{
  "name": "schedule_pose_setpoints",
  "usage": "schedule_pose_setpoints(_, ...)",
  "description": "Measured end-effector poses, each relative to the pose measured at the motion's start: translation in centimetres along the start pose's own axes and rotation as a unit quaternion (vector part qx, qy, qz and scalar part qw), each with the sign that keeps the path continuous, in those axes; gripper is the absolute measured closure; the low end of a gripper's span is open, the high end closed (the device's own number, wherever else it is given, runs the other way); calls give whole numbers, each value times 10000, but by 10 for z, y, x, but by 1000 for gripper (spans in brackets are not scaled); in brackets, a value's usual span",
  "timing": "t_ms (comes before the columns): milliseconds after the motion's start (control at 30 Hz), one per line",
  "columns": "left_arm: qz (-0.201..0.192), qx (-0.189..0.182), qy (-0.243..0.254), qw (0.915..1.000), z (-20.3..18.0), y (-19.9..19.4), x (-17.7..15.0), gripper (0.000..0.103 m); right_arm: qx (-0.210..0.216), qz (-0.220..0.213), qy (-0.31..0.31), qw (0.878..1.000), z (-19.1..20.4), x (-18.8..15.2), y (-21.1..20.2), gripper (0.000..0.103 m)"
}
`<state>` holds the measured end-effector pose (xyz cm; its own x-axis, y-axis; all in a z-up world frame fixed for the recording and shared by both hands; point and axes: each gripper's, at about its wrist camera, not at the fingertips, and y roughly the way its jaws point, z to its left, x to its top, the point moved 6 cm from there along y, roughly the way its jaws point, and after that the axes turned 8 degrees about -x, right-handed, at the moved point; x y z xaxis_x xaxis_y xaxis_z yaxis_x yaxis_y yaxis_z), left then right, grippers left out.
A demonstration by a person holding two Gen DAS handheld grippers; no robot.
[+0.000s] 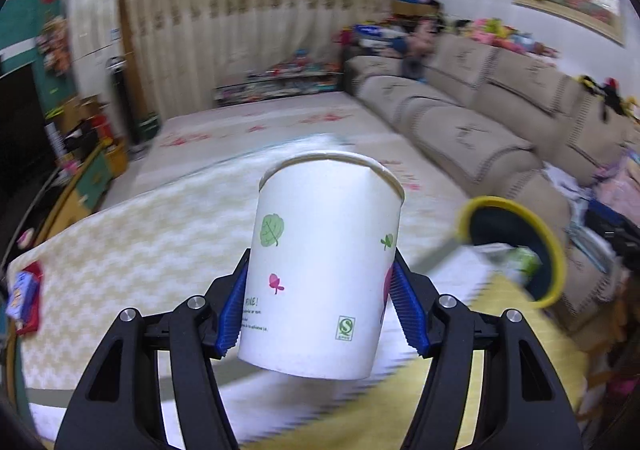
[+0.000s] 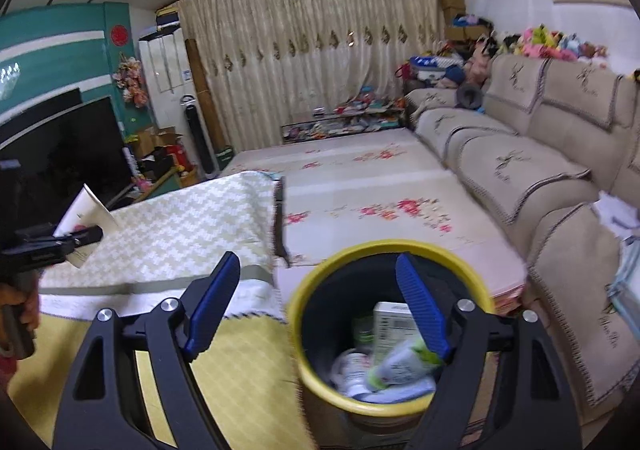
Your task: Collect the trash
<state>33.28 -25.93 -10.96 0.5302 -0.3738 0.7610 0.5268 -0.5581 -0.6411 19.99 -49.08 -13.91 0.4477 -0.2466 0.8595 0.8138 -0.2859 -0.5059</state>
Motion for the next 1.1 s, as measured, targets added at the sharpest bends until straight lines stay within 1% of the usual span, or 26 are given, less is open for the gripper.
schedule_pose_setpoints(67, 53, -324, 121, 9994, -36, 7, 6, 39, -209, -94, 0, 9997, -15, -3, -8, 24)
schedule_pose_setpoints(133, 111, -608, 268, 9977, -71, 18, 13, 39, -289, -135, 85, 9995, -29, -4, -13, 24)
schedule_pose_setpoints(233, 224, -903, 509, 9944, -121, 39, 21, 39, -427, -208, 291, 9984, -56, -7, -22, 24)
schedule_pose_setpoints(300, 295, -1093, 547, 9921, -150, 55, 25, 39, -523, -236, 398, 9976, -71, -8, -27, 24)
schedule_pose_setpoints(400, 414, -1212, 616, 9898, -187, 83, 30, 39, -590, -288, 603, 9960, -94, -10, -32, 23)
schedule_pose_setpoints(533, 702, -1186, 619, 9885, -218, 127, 29, 39, -608, -297, 838, 9942, -115, -16, -34, 23)
schedule_pose_setpoints(600, 890, -1145, 586, 9877, -226, 154, 30, 38, -613, -294, 879, 9938, -121, -17, -33, 23)
schedule_pose_setpoints(667, 1035, -1110, 542, 9869, -233, 167, 28, 38, -614, -281, 921, 9935, -126, -20, -33, 23)
schedule_pose_setpoints(800, 1115, -942, 609, 9874, -235, 189, 27, 35, -580, -237, 1031, 9927, -135, -22, -28, 22)
schedule_pose_setpoints(867, 1106, -878, 594, 9882, -235, 195, 28, 27, -561, -219, 1044, 9927, -136, -22, -27, 22)
schedule_pose_setpoints(933, 1066, -848, 533, 9892, -229, 194, 27, 22, -543, -228, 1045, 9928, -134, -23, -28, 22)
schedule_pose_setpoints(1000, 1026, -823, 466, 9902, -218, 185, 27, 22, -524, -238, 1027, 9930, -132, -24, -30, 22)
schedule_pose_setpoints(1100, 819, -841, 307, 9926, -206, 157, 26, 21, -484, -249, 990, 9936, -128, -24, -32, 21)
